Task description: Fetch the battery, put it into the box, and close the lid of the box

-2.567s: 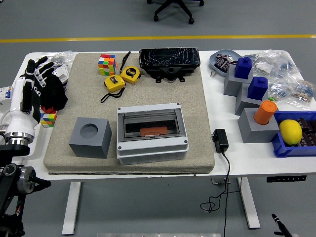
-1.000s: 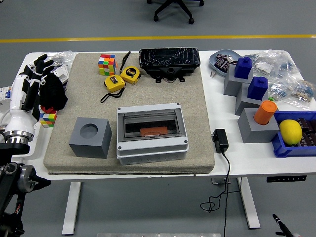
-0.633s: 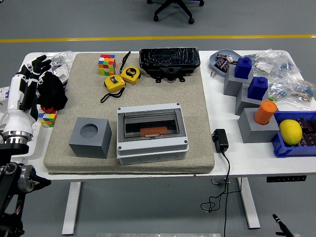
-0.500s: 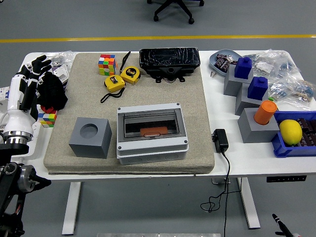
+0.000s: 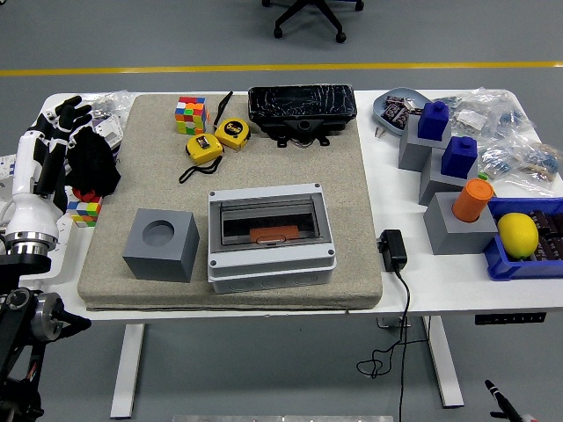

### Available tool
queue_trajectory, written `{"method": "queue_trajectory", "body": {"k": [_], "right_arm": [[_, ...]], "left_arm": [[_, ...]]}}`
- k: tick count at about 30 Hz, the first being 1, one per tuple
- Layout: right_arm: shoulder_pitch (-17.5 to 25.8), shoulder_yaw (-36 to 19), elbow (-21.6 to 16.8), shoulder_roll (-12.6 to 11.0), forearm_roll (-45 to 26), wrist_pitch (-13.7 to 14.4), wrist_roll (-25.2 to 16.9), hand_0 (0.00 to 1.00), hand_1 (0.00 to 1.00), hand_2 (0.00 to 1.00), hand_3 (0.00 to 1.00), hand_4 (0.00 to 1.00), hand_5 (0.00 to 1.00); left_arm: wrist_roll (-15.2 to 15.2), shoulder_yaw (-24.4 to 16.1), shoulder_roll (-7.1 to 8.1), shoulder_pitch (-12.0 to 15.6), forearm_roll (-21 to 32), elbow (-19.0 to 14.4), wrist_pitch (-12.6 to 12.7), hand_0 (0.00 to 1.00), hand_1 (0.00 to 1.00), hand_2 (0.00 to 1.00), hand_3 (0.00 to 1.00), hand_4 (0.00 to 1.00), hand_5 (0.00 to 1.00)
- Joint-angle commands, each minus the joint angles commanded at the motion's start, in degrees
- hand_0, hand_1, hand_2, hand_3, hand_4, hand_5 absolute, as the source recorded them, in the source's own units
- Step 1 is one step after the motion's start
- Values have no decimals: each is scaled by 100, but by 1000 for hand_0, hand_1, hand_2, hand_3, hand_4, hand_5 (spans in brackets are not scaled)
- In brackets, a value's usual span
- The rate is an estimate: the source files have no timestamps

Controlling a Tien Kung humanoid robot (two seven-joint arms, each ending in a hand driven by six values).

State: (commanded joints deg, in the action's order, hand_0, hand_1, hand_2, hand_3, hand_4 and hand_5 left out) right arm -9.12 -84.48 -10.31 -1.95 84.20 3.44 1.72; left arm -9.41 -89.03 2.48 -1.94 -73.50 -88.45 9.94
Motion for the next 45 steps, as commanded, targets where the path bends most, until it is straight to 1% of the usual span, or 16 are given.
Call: {"method": "queue_trajectory", "body": {"k": [16, 24, 35, 45], "right_arm": [[-1, -1, 0, -1, 25, -8, 9, 926, 788, 739, 783, 998, 998], [76, -28, 0, 30, 72, -14, 6, 927, 787, 739, 782, 998, 998], [64, -64, 0, 80, 78, -11, 1, 926, 787, 739, 782, 998, 998], [143, -155, 0, 100, 159, -8, -2, 927, 787, 739, 783, 998, 998]], "left_arm": [[-7, -8, 0, -8, -6, -6, 2, 729, 751, 714, 731, 998, 754], [11, -36, -14, 90, 4, -9, 19, 728, 750, 714, 730, 998, 756], [6, -79, -40, 72, 4, -44, 120, 724, 742, 706, 725, 998, 757], [-41, -61, -47, 134, -8, 12, 108, 722, 742, 706, 725, 998, 748]]}}
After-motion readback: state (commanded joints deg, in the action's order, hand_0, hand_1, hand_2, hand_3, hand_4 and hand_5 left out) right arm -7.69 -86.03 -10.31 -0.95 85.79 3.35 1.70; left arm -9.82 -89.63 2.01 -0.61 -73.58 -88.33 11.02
